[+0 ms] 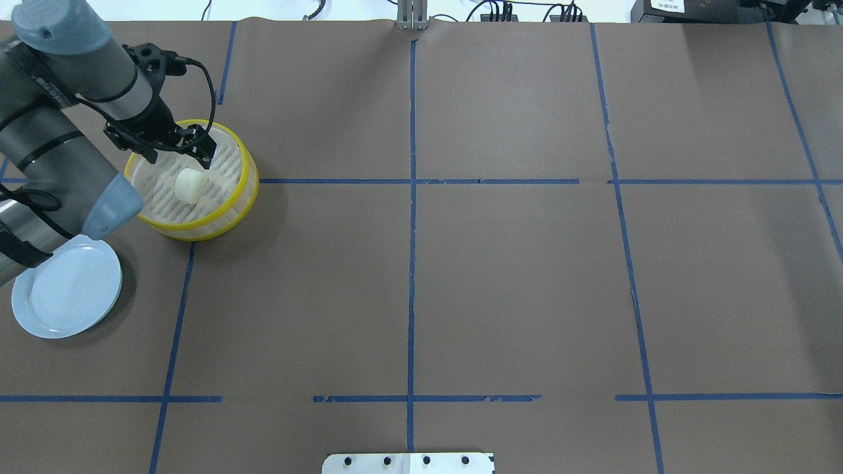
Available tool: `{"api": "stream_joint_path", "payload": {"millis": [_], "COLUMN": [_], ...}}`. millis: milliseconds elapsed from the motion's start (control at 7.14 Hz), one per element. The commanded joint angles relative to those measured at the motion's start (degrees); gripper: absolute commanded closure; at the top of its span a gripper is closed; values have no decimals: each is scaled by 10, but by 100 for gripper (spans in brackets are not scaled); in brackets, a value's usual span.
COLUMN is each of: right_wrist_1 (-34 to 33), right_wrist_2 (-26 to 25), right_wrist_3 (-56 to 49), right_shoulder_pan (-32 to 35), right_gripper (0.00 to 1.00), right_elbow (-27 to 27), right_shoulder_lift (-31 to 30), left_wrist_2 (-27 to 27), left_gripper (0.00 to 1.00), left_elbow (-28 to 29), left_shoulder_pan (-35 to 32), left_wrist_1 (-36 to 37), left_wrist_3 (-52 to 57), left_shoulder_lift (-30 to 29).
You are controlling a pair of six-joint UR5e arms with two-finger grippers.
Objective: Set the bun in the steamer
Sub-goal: 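Carry the bun over the yellow-rimmed steamer and lower it inside, then open the left gripper and withdraw it from the steamer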
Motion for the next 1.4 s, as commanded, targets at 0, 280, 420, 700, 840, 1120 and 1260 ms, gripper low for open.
{"api": "stream_joint_path", "payload": {"millis": [0,280,420,700,840,1120,1260], "right_wrist_1": [0,0,0,0,0,0,0], "right_wrist_2": [0,0,0,0,0,0,0], "right_wrist_3": [0,0,0,0,0,0,0], "right_shoulder_pan": [1,0,0,1,0,0,0], "right_gripper": [0,0,0,0,0,0,0], "right_elbow": [0,0,0,0,0,0,0], "right_shoulder_lift": [0,0,0,0,0,0,0], "left_wrist_2": [-4,-7,-21,-65,-98,-101,-99], "left_gripper": [0,0,0,0,0,0,0], "left_elbow": [-127,-173,-167,-71,-4,47,50], "left_shoulder_pan": [-57,-168,-206,-316,-339,-362,-362], "left_wrist_1": [11,31,33,28,27,31,32], "left_wrist_3": [7,181,281,383,490,514,513], "left_shoulder_lift": [70,151,185,217,217,218,219]}}
